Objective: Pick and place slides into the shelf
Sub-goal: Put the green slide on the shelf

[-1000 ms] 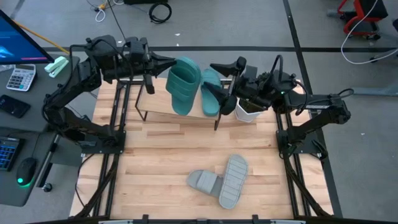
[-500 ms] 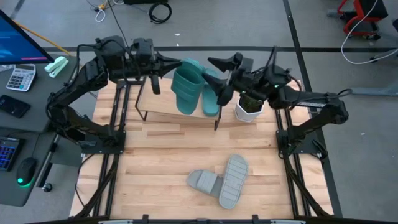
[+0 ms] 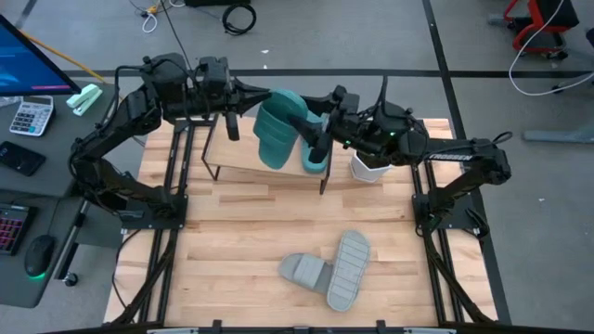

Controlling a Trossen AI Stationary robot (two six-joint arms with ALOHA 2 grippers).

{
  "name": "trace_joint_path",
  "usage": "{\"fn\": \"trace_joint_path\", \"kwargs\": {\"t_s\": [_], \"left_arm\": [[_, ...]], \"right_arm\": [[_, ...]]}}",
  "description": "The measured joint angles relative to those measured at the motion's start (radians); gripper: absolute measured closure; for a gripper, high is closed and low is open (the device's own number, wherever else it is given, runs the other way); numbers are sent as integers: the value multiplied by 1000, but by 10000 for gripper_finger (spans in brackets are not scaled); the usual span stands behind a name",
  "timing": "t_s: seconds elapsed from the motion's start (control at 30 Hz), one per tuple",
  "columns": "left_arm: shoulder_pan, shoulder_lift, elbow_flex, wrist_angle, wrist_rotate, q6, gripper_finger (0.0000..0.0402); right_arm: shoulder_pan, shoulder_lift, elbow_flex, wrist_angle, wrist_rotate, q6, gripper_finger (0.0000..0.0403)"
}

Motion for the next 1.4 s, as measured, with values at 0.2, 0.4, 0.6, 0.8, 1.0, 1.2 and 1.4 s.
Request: {"fn": "trace_joint_path", "kwargs": {"t_s": [0.2, 0.4, 0.6, 0.8, 1.0, 1.2, 1.4], "left_arm": [[0, 0, 0, 0, 0, 1, 401], [0, 0, 0, -6, 0, 2, 401], [0, -1, 1, -6, 2, 2, 401], [0, -1, 1, -6, 15, 0, 366], [0, -22, 1, 0, 18, 9, 314], [0, -72, 2, -4, 18, 11, 289], [0, -117, 2, -16, 18, -1, 285]], "right_arm": [[0, -7, 0, 2, 5, 6, 190], [0, -7, 0, 0, 5, 6, 275], [-1, -7, 0, -1, 13, 1, 344], [-1, -8, 0, -1, 8, 0, 332], [-15, -8, -1, -6, 1, 0, 325], [-49, -7, -1, -2, -8, 13, 345], [-140, -7, -1, -1, -87, 84, 332]]}}
